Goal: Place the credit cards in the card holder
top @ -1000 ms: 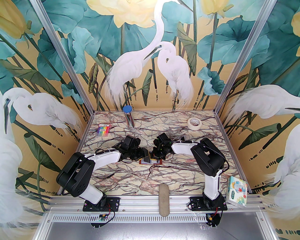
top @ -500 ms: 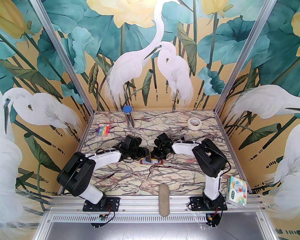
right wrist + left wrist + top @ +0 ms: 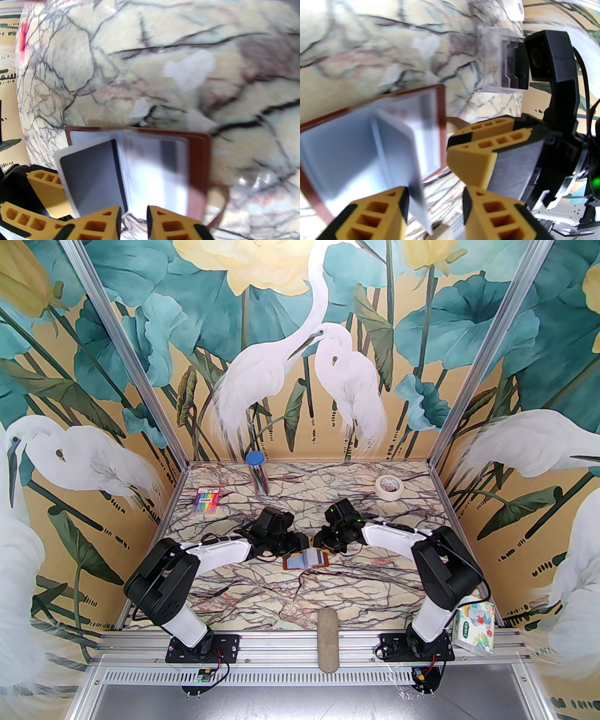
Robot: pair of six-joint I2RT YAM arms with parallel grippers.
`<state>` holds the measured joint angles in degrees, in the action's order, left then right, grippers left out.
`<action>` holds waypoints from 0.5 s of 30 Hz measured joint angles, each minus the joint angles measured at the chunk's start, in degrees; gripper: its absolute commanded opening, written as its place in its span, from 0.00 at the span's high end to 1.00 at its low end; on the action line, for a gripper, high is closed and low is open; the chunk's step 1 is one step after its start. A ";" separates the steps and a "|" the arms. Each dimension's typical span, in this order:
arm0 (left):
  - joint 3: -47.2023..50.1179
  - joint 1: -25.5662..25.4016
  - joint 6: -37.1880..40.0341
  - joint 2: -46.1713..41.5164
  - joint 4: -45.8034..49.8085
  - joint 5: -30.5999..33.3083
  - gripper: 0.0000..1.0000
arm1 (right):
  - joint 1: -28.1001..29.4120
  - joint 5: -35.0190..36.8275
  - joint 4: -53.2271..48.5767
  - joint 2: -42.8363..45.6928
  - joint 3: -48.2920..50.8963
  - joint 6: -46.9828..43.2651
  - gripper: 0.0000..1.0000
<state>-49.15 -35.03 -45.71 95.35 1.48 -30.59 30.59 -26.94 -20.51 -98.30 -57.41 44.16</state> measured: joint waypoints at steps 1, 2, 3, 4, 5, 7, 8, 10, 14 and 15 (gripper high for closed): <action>-0.55 -0.35 0.00 0.59 -0.04 -0.04 0.55 | -0.55 0.04 -0.13 0.68 0.28 -0.07 0.73; -1.25 -0.72 -0.02 1.33 -0.07 -0.11 0.55 | -1.20 0.20 -0.31 1.57 0.66 -0.15 0.73; -1.88 -1.07 -0.02 2.01 -0.09 -0.11 0.55 | -1.86 0.24 -0.42 2.45 1.05 -0.28 0.73; -2.25 -1.25 -0.02 2.47 -0.11 -0.20 0.55 | -2.49 0.33 -0.55 3.34 1.44 -0.37 0.73; -2.67 -1.44 -0.02 2.95 -0.13 -0.24 0.55 | -3.15 0.44 -0.76 4.31 1.84 -0.48 0.73; -3.19 -1.75 -0.04 3.78 -0.35 -0.26 0.55 | -4.22 0.87 -1.27 5.99 2.54 -0.55 0.73; -3.41 -1.75 -0.04 4.20 -0.48 -0.26 0.55 | -4.81 1.27 -1.84 6.93 2.78 -0.70 0.73; -3.72 -1.75 -0.04 5.01 -0.59 -0.26 0.56 | -5.57 1.77 -2.71 8.37 2.95 -0.96 0.73; -3.85 -1.75 -0.02 5.90 -0.61 -0.26 0.56 | -6.08 2.25 -4.02 10.27 2.95 -1.97 0.73; -3.85 -1.75 0.00 5.90 -0.66 -0.24 0.56 | -6.23 2.38 -4.46 10.60 2.95 -2.29 0.73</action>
<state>-52.99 -36.77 -45.71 101.25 0.82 -30.83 24.36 -24.56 -24.97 -87.70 -54.46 41.87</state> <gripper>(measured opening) 0.441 0.271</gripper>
